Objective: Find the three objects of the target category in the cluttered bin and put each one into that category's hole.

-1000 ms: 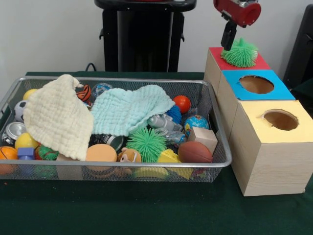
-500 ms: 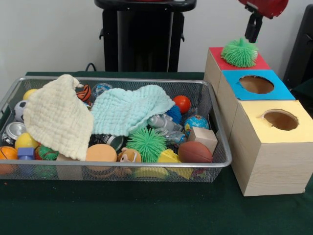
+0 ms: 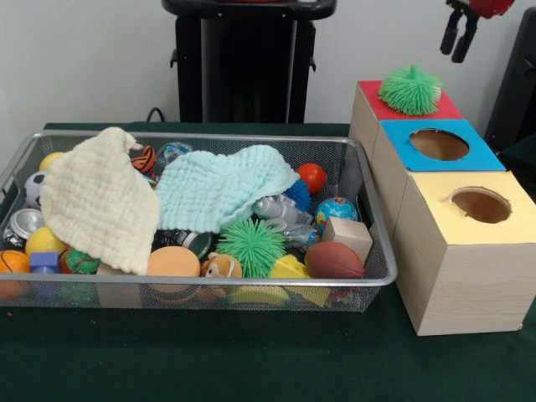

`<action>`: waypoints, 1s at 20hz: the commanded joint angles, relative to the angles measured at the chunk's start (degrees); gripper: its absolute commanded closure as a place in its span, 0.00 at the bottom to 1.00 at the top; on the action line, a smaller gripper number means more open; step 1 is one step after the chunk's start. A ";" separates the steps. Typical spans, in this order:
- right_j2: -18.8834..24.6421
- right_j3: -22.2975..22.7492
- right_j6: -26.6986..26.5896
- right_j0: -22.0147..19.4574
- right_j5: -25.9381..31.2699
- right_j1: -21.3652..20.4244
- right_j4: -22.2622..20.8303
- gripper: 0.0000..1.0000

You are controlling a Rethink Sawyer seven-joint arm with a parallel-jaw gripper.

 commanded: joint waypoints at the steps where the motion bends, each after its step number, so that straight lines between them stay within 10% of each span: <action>1: 4.80 4.60 2.08 -2.12 -7.32 0.62 -3.80 0.00; 20: 16.26 11.01 -1.89 -13.95 -20.42 0.46 -9.70 0.00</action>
